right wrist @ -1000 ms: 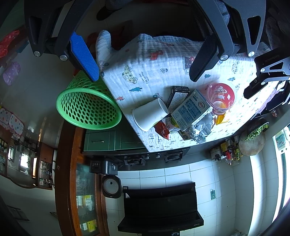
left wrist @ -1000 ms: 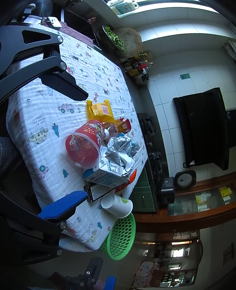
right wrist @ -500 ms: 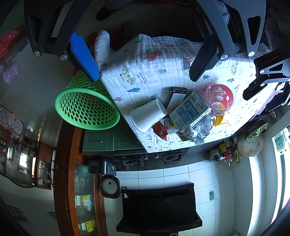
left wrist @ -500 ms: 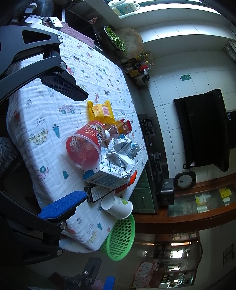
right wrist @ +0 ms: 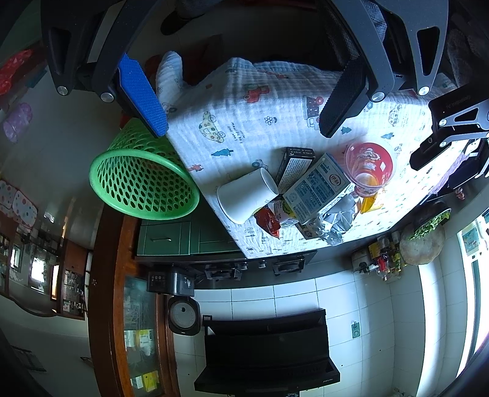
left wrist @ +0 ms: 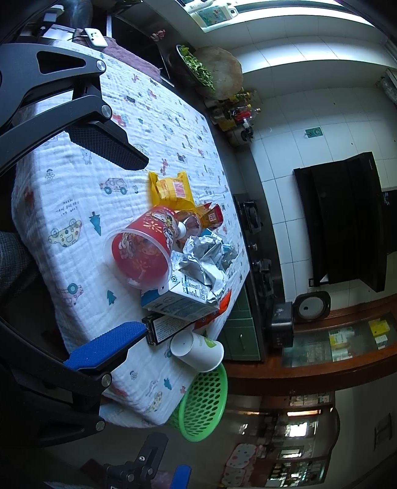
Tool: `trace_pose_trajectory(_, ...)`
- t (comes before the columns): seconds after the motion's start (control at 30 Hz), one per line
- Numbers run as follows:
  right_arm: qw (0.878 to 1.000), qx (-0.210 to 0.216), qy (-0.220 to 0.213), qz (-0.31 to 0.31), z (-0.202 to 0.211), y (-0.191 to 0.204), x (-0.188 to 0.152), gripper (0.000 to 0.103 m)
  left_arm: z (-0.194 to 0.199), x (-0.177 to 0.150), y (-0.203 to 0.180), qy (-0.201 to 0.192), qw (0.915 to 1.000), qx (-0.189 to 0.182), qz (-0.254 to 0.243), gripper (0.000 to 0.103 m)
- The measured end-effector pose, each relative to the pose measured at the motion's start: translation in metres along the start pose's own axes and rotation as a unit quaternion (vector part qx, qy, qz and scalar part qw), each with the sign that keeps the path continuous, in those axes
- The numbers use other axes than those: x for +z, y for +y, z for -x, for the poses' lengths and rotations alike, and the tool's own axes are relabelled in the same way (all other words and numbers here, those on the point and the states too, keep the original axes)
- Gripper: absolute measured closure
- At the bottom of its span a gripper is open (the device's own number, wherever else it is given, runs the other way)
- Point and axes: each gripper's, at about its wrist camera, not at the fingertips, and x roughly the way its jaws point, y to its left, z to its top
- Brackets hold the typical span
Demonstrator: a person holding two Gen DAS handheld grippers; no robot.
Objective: Collect trash
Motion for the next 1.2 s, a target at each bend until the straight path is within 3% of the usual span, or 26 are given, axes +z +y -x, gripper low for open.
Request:
trace_pose_trajectory(0.7,1.000,0.001,0.007,0.000,-0.012,0.000,0.009,0.006,-0.008,-0.001,0.010,0.005,0.9999,0.004,0.008,0.009)
trace_pose_trajectory(1.2,0.999,0.023,0.041,-0.014,-0.049,-0.001,0.037,0.007,-0.026,0.002,0.045,0.019,0.9991,0.013,0.036,0.014)
